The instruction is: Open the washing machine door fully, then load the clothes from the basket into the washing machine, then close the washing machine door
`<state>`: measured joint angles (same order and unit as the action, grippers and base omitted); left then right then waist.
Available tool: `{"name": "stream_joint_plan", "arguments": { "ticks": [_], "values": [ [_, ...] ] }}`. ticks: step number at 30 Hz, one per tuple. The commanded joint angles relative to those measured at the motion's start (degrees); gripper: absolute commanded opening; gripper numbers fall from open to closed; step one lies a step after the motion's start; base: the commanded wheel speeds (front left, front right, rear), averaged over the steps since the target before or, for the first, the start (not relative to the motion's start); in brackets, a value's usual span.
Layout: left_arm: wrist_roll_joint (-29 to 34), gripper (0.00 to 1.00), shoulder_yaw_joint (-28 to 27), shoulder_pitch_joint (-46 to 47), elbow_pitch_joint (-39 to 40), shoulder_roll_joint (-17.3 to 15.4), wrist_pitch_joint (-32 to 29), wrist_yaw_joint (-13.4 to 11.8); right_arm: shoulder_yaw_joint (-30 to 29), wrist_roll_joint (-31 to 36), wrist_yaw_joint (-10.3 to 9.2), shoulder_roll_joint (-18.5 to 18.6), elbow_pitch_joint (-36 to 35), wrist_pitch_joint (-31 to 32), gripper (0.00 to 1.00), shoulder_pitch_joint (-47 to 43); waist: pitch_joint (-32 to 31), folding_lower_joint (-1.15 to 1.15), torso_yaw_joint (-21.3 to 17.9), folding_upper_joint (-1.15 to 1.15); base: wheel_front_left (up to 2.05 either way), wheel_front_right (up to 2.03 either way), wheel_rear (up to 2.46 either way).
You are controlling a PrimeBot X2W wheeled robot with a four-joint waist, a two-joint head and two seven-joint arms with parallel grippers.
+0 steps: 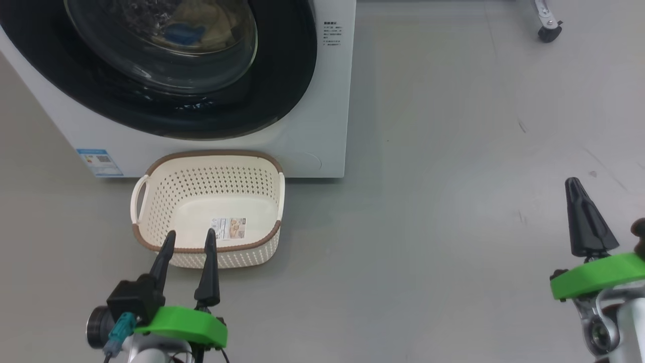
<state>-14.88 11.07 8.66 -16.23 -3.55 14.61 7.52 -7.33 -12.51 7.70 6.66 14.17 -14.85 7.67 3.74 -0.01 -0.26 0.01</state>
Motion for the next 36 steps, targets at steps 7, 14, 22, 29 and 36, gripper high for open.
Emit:
{"name": "stream_joint_plan", "arguments": {
  "ticks": [7, 14, 22, 29, 36],
  "values": [
    [-0.21, 1.00, -2.40, 0.14, 1.83, -1.10, 0.39, -0.03, -2.89, 2.80, -0.21, -2.46, -1.49, 0.00, 1.00, -2.21, -1.10, 0.01, -0.80, -0.01, 0.00, 0.00, 0.00],
    [0.07, 1.00, -3.03, -0.71, 2.42, -1.16, 0.39, -0.03, -2.34, 3.62, -0.21, -3.29, -1.57, -0.09, 1.00, -2.99, -1.34, 0.01, -1.15, -0.01, 0.00, 0.00, 0.00],
    [0.02, 1.00, -3.28, -0.98, 2.72, -0.98, 0.39, -0.03, -0.65, 3.34, -0.21, -3.50, -2.23, -0.12, 1.00, -2.97, -1.67, 0.01, -1.03, -0.01, 0.00, 0.00, 0.00],
    [0.48, 1.00, -2.72, -1.15, 2.65, -1.04, 0.39, -0.03, 1.32, 3.44, -0.21, -3.40, -2.59, -0.14, 1.00, -3.24, -1.93, 0.01, -0.64, -0.01, 0.00, 0.00, 0.00],
    [0.50, 1.00, -2.48, -0.96, 2.58, -0.97, 0.39, -0.03, 2.16, 2.62, -0.21, -3.38, -3.61, -0.14, 1.00, -3.28, -1.47, 0.01, -0.34, -0.01, 0.00, 0.00, 0.00]
  ]
}}
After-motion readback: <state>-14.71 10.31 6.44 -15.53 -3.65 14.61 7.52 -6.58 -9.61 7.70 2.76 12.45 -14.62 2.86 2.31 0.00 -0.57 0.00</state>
